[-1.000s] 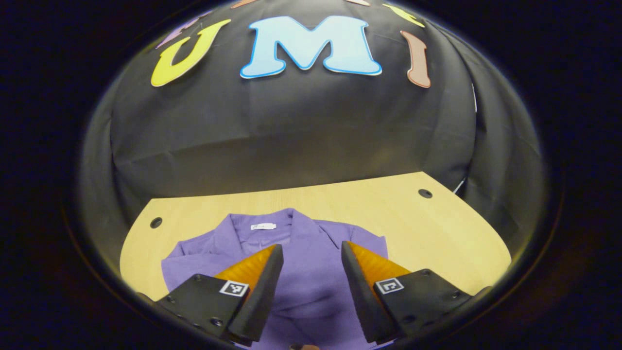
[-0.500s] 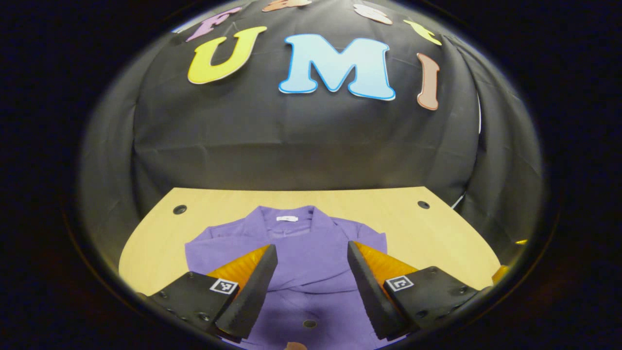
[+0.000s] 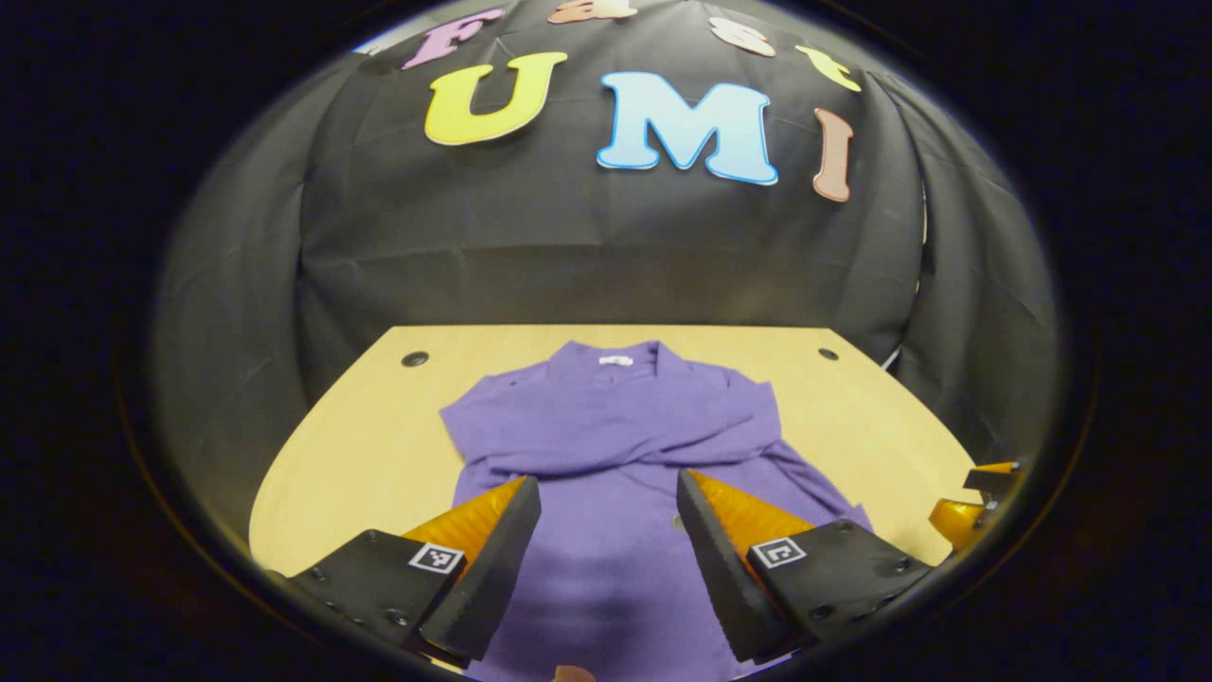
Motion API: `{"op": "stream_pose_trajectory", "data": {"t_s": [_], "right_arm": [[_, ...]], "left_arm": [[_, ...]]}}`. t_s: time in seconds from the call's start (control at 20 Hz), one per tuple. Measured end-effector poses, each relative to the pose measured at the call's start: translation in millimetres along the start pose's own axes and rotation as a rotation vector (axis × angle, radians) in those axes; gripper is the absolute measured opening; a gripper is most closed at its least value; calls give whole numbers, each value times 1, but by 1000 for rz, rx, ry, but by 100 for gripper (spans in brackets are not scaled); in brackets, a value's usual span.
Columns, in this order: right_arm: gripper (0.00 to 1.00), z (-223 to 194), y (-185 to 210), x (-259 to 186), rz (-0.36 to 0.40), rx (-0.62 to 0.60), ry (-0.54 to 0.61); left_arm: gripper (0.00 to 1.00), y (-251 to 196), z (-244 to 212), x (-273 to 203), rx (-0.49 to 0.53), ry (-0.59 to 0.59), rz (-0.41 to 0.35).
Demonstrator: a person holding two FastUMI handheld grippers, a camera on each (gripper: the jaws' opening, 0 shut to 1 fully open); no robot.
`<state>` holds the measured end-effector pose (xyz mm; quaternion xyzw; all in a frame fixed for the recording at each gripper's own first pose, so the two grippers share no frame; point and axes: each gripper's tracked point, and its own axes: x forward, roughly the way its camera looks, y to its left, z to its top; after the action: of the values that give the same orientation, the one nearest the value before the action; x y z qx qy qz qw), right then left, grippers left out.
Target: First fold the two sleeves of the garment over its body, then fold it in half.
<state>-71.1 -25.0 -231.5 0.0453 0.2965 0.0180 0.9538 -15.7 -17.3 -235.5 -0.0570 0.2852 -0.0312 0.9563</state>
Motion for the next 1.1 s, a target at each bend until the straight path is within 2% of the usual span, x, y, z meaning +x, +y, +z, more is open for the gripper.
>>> {"op": "stream_pose_trajectory", "data": {"t_s": [0.3, 0.7, 1.1], "right_arm": [[97, -37, 8, -4, -5, 35, 75], [97, -99, 8, -4, -9, 38, 194], [97, -129, 31, -4, 43, 108, 283]], "left_arm": [[96, 38, -76, -55, -16, 71, 18], [96, 86, -165, -101, -26, 164, 70], [95, 101, -216, -121, -71, 218, 77]]}}
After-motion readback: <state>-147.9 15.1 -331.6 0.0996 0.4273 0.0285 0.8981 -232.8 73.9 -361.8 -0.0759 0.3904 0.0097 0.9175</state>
